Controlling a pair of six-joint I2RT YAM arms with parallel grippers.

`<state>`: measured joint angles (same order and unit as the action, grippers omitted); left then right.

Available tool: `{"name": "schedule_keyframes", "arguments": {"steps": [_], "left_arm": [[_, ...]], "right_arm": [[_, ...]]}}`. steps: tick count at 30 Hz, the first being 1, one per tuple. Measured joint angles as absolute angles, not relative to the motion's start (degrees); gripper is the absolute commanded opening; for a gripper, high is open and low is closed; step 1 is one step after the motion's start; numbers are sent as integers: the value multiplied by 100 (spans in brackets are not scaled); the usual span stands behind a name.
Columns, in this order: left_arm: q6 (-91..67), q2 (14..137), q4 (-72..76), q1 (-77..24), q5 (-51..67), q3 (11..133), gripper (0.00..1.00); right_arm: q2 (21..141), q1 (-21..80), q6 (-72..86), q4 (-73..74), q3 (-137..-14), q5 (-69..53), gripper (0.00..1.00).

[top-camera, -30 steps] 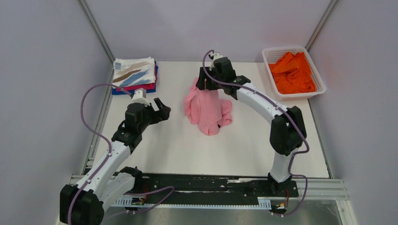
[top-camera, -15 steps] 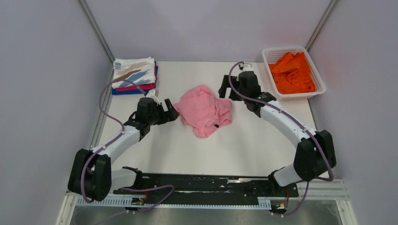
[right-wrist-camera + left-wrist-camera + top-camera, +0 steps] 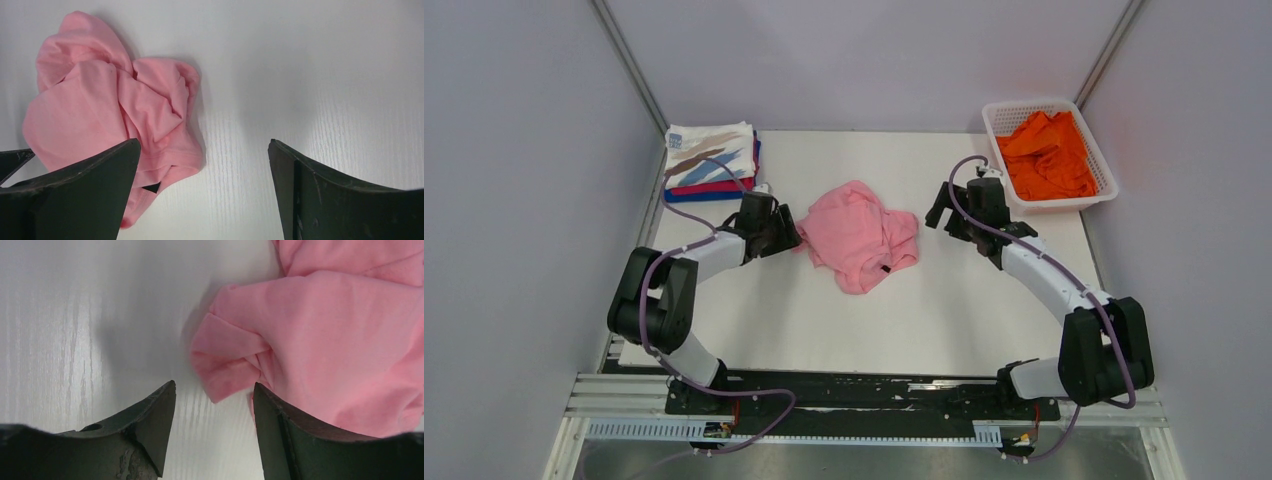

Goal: Fold and stack the t-shirts
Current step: Move the tshirt to the center of the board, then flatten out the tshirt

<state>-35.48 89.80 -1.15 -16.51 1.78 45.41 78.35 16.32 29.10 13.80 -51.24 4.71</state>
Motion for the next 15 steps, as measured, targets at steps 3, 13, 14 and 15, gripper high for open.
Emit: {"name": "schedule_keyframes", "arguments": {"steps": [3,13,14,15], "left_arm": [[-3544,9424,-290,-1651,82,4866,64],[-3446,10180,-340,-1647,180,5651,43],[-3448,10239,-303,-1647,250,5697,39],[-3435,10309,-237,-1649,322,5739,36]], "right_arm": [[7841,1597,2928,1380,-5124,414,99],[8171,1516,2941,1372,-5137,401,96],[8230,1511,2941,1369,-5151,401,96],[8289,1505,2943,1367,-5170,399,96]]}}
